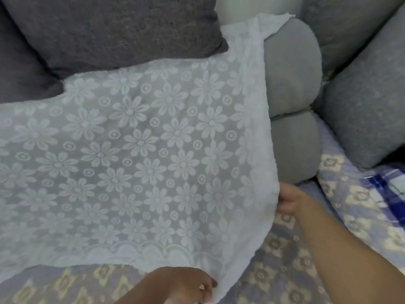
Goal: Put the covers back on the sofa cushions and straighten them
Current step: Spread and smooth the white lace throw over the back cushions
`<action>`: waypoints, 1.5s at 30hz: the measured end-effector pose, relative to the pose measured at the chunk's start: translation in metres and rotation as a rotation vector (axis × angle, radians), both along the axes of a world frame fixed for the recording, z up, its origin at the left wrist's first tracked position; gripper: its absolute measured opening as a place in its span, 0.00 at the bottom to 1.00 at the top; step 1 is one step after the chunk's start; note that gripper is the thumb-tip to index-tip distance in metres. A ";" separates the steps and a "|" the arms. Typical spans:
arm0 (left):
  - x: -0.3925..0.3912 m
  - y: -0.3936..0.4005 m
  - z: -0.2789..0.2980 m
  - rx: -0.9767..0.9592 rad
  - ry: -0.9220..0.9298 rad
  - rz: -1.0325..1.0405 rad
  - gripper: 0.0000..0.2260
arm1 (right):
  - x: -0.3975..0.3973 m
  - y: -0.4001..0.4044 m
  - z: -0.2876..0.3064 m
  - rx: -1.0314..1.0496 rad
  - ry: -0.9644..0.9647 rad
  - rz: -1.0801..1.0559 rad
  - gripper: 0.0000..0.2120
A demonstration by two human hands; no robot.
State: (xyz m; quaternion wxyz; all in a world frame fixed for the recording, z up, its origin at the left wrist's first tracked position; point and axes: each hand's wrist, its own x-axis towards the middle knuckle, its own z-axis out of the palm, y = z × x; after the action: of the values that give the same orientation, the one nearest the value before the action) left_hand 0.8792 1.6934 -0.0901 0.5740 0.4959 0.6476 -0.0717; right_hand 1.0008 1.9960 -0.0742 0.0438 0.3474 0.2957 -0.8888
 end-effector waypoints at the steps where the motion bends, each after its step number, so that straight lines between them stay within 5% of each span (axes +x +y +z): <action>1: 0.000 0.001 -0.002 -0.012 0.019 -0.019 0.08 | -0.006 0.004 0.004 0.053 -0.028 0.049 0.39; 4: 0.004 0.012 -0.001 -0.068 0.023 0.031 0.05 | -0.031 0.012 0.019 0.161 -0.053 0.033 0.24; 7: 0.000 0.023 0.002 0.036 0.163 0.146 0.07 | -0.038 0.024 0.023 0.391 -0.121 -0.257 0.12; 11: -0.045 0.050 0.026 0.217 0.480 0.198 0.16 | 0.031 0.056 0.007 1.125 -0.857 -0.816 0.12; 13: -0.077 0.081 0.045 0.342 0.621 0.163 0.20 | 0.063 0.074 -0.005 1.178 -0.970 -0.738 0.16; 18: -0.140 0.212 0.091 0.676 0.934 0.019 0.28 | 0.070 0.141 -0.040 1.065 -1.088 -0.084 0.22; 21: -0.160 0.292 0.121 0.915 1.037 0.000 0.27 | 0.048 0.181 -0.028 0.804 -0.858 0.179 0.33; 25: -0.198 0.384 0.153 1.076 1.137 -0.108 0.23 | -0.020 0.231 0.043 1.213 -0.591 -0.141 0.10; 29: -0.229 0.437 0.155 1.093 1.184 -0.247 0.26 | -0.103 0.294 0.115 1.445 -0.474 -0.393 0.07; 32: -0.240 0.453 0.146 1.123 1.211 -0.266 0.27 | -0.166 0.351 0.158 1.354 -0.369 -0.421 0.09; 35: -0.249 0.459 0.142 1.128 1.169 -0.294 0.27 | -0.225 0.377 0.182 1.301 -0.360 -0.262 0.17; 38: -0.253 0.458 0.145 1.128 1.136 -0.268 0.27 | -0.270 0.384 0.199 1.318 -0.557 0.013 0.22; 42: -0.254 0.459 0.147 1.142 1.119 -0.279 0.27 | -0.259 0.448 0.235 1.602 -0.781 -0.095 0.20; 45: -0.258 0.460 0.144 1.173 1.100 -0.281 0.27 | -0.254 0.472 0.236 1.493 -0.604 -0.356 0.21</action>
State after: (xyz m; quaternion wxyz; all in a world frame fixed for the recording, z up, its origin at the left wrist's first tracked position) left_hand 0.6211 2.1538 0.0542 -0.1935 0.6861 0.7008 -0.0256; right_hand 0.7471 2.4676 0.1620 -0.2625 0.5508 0.7247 -0.3203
